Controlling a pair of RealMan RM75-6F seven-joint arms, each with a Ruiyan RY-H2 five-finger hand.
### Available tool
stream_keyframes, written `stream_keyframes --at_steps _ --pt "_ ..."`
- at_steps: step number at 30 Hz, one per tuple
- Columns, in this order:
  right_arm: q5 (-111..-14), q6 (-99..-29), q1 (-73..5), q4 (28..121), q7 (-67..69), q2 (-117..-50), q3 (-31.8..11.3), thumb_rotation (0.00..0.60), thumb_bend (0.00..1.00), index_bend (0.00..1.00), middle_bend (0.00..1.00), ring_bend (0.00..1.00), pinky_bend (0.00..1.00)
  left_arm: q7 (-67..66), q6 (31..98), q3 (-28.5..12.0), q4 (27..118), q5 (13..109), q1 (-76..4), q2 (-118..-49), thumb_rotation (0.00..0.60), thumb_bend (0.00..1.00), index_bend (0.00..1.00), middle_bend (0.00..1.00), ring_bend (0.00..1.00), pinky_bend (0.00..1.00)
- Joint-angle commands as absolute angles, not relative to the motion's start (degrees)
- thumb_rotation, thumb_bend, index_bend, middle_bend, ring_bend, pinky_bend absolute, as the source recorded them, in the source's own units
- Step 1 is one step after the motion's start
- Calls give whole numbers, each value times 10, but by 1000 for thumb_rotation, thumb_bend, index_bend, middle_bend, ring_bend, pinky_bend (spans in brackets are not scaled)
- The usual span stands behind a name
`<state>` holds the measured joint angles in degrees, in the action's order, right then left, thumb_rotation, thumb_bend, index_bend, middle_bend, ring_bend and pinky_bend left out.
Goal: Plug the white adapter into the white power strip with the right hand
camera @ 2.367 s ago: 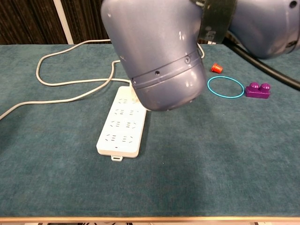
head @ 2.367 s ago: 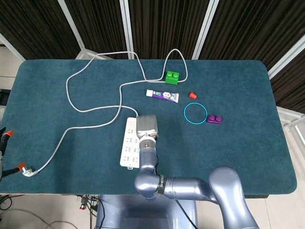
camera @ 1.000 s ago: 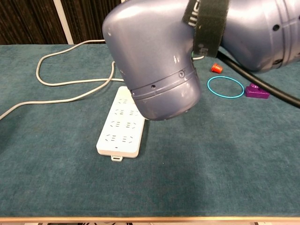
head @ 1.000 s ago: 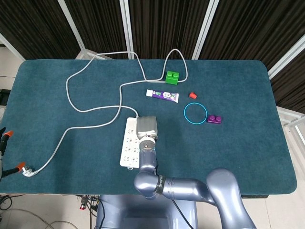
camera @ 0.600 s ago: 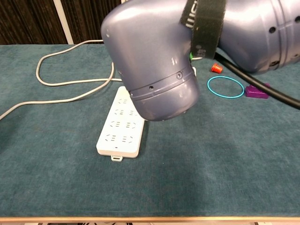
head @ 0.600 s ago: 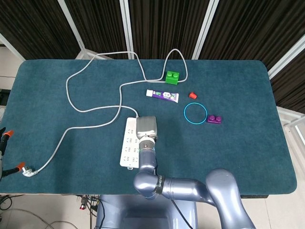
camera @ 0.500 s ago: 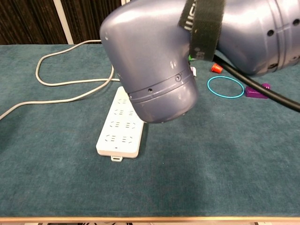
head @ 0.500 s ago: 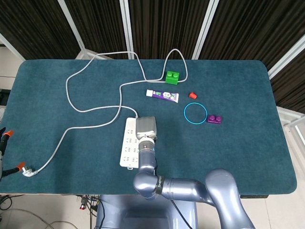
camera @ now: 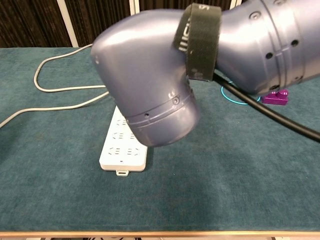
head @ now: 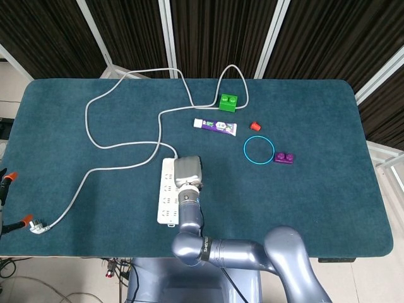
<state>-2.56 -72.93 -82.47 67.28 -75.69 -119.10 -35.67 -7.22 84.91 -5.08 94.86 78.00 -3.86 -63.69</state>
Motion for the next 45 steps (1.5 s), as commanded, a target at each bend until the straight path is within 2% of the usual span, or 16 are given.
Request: stream_keyframes --at_steps 1,32,36,45 --pt "-33 -730 -829 669 -761 -1196 -354 600 652 835 669 663 419 -73 848 -51 948 780 -39 -637 600 99 134 0 0 0" --pt "-70 -720 -836 634 -775 -1235 -355 600 653 854 670 655 419 -68 848 -51 949 779 -39 -634 600 99 134 0 0 0" --pt "-70 -720 -833 638 -774 -1234 -360 600 652 768 636 590 419 -67 848 -51 948 778 -38 -634 600 99 134 0 0 0" --pt "-56 -720 -826 658 -789 -1225 -368 600 652 580 452 432 365 -68 849 -51 949 779 -38 -634 600 99 134 0 0 0"
